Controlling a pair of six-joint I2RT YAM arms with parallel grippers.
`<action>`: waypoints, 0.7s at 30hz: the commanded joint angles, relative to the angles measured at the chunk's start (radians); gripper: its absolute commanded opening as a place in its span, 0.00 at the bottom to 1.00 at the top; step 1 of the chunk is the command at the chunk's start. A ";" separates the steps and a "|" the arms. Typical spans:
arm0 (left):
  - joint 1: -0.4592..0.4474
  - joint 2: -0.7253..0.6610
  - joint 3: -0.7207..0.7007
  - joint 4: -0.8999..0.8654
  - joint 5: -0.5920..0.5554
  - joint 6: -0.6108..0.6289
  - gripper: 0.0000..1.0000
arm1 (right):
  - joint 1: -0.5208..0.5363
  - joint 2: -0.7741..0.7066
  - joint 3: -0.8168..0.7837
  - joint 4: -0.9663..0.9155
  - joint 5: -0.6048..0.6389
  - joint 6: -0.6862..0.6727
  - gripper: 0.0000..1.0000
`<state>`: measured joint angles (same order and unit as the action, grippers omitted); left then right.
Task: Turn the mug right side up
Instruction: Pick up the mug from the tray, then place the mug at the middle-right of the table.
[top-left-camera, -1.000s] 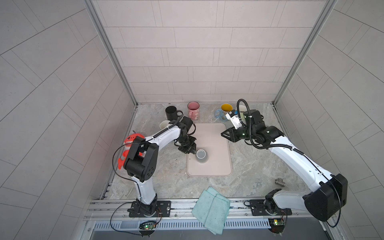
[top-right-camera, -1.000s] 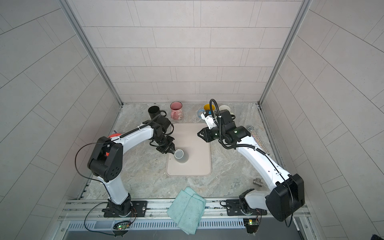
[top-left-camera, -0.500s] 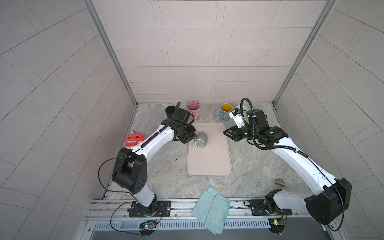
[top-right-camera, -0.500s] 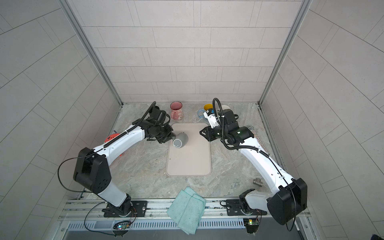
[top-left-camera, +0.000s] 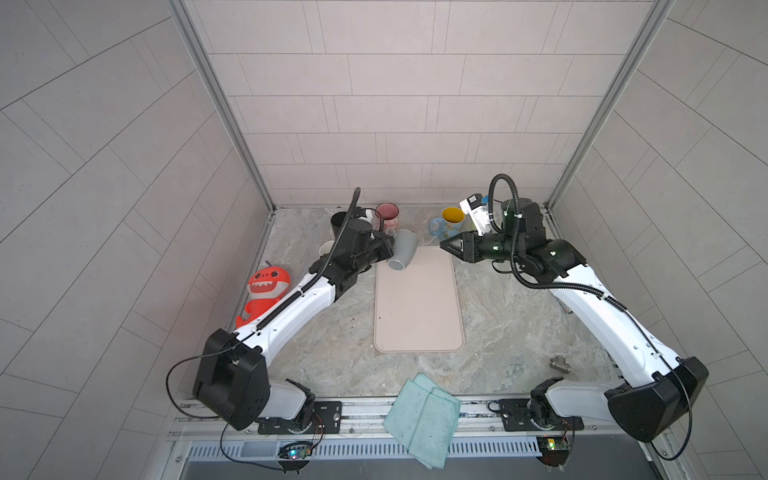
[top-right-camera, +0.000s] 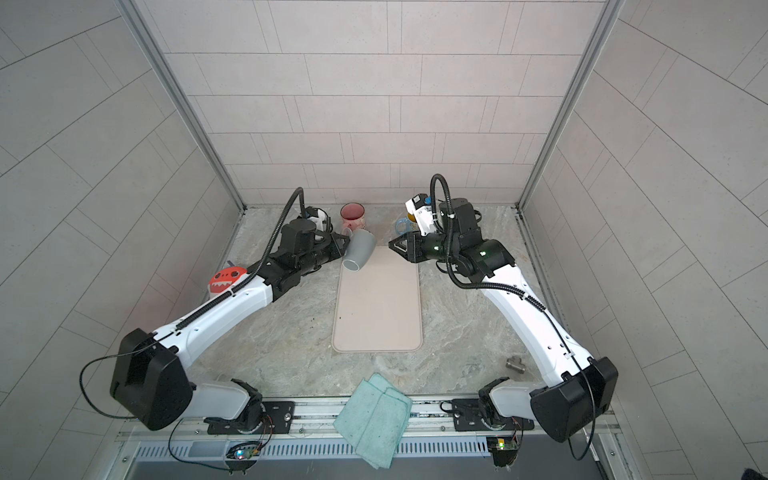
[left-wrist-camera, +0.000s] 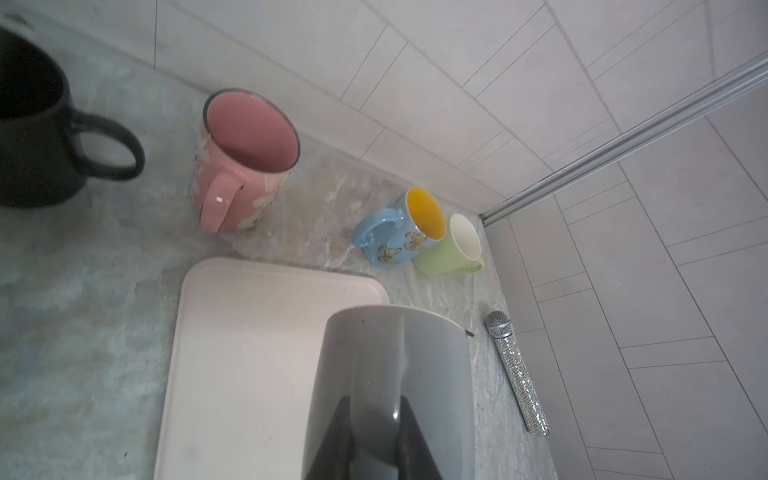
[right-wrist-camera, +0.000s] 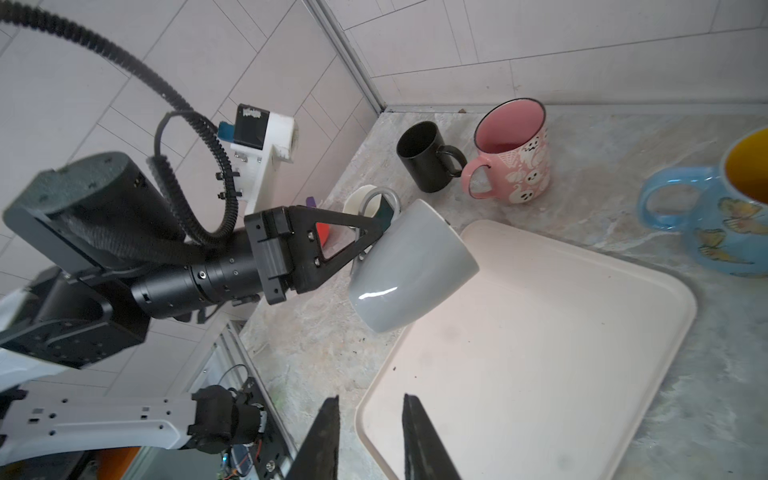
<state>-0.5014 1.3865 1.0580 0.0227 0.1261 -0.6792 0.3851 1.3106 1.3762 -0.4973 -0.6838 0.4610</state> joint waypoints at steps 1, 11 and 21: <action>-0.024 -0.032 -0.041 0.342 -0.043 0.131 0.00 | -0.002 0.036 -0.001 0.102 -0.088 0.144 0.27; -0.130 -0.028 -0.182 0.734 -0.136 0.330 0.00 | 0.003 0.090 0.012 0.305 -0.156 0.328 0.34; -0.254 0.015 -0.222 0.945 -0.384 0.556 0.00 | 0.003 0.108 -0.071 0.556 -0.175 0.533 0.37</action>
<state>-0.7368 1.3960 0.8433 0.7486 -0.1535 -0.2127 0.3859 1.4067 1.3277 -0.0681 -0.8352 0.8909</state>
